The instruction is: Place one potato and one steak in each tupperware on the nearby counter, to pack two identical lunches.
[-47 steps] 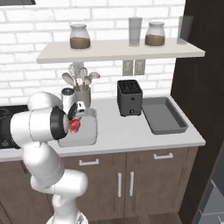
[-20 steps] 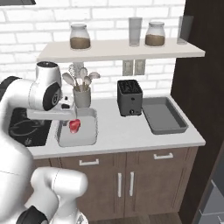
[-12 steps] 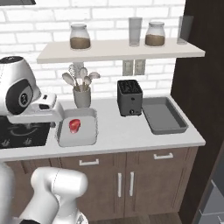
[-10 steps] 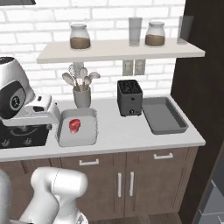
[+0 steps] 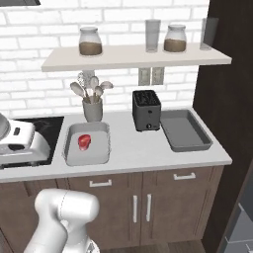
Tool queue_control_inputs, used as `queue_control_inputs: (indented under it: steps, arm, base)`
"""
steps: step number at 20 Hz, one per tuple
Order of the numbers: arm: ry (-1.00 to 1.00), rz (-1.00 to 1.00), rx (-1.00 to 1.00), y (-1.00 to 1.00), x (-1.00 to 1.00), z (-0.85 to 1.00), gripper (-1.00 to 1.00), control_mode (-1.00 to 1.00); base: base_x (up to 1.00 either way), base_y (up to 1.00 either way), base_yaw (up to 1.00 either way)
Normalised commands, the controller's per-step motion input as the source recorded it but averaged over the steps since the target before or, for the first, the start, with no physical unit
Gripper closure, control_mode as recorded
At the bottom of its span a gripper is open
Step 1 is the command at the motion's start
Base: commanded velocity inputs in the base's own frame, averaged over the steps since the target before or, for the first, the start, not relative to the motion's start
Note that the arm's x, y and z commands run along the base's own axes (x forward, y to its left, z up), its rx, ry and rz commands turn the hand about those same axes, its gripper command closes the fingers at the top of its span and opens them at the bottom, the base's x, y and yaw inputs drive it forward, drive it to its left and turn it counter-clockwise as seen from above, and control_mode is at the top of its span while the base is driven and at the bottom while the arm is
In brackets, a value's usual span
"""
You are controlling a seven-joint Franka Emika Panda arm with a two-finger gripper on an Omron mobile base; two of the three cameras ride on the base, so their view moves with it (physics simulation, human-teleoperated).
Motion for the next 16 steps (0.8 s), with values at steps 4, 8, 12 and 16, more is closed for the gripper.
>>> queue_control_inputs:
  steps: [4,8,12,16]
  arm:
    - [0.0,0.14,0.18,-0.24,-0.53,0.34,-1.0,-1.0]
    - [0.0,0.07,0.1,-0.03,-0.12,0.2,-1.0,-1.0]
    - [0.0,0.0,0.0,0.0,0.0,0.04,-1.0,1.0]
    - [0.0,0.0,0.0,0.0,0.0,0.0,-1.0,1.0]
  base:
    - [0.0,0.0,0.0]
    - [0.0,0.0,0.0]
    - [0.0,0.03,0.0]
    - [-0.59,0.01,0.18]
